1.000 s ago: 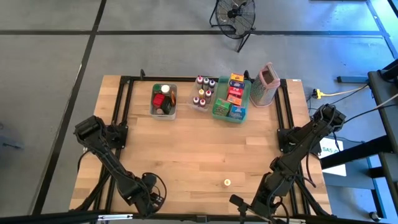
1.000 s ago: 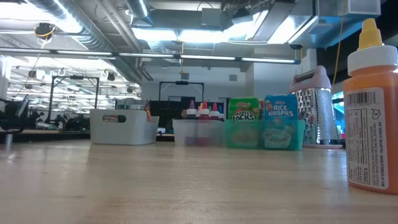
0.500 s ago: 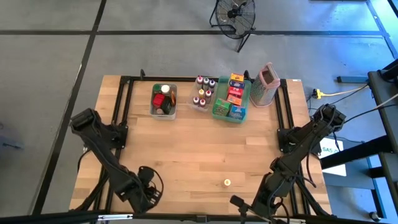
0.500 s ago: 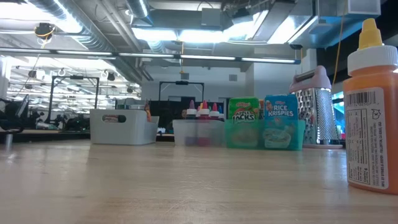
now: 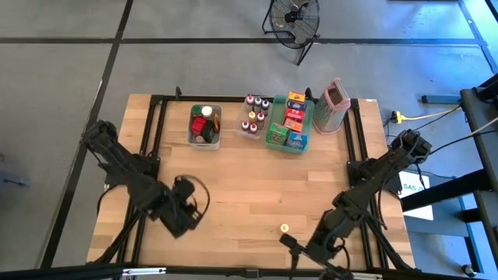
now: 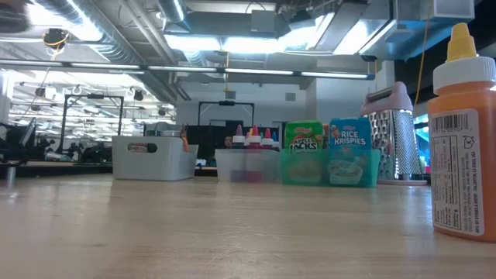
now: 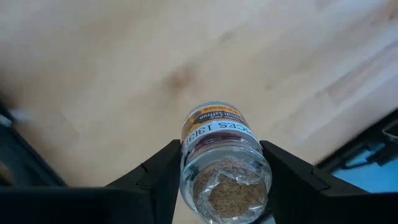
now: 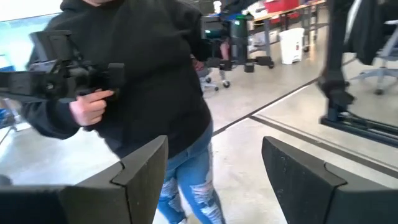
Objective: Pick & Place Kitchen Items
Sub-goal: Put the brown seasoning bottle into the gray bin
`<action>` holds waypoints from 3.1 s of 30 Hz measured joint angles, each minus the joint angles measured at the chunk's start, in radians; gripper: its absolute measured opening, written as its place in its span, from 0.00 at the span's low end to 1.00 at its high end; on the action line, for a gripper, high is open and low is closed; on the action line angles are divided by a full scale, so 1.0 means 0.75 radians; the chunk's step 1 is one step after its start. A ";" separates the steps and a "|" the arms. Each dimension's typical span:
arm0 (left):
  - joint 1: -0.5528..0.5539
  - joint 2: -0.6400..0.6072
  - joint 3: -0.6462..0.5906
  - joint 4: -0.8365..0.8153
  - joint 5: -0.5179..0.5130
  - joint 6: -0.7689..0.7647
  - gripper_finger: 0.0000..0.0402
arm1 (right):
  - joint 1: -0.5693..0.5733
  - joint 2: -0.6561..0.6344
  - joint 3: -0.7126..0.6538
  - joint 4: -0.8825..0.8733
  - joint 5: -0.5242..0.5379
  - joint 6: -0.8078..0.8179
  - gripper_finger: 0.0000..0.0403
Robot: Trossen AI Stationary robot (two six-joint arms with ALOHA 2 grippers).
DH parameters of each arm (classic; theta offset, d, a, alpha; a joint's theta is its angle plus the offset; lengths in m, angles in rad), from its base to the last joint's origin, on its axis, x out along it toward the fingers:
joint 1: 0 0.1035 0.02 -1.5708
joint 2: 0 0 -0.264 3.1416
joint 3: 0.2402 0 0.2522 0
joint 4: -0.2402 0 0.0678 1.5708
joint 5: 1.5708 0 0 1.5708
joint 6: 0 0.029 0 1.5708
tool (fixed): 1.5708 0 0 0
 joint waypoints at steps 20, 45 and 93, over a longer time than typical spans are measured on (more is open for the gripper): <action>1.015 -0.223 0.001 -0.092 -0.018 1.407 0.46 | -0.326 -0.092 0.000 -0.095 -0.106 -0.003 0.65; 1.461 -0.052 -0.264 0.353 0.247 2.005 0.46 | -0.532 -0.102 0.000 -0.158 -0.363 0.037 0.65; 1.518 0.229 -0.270 0.464 0.231 1.545 0.57 | -0.768 -0.241 0.000 -0.455 -0.919 -0.037 0.65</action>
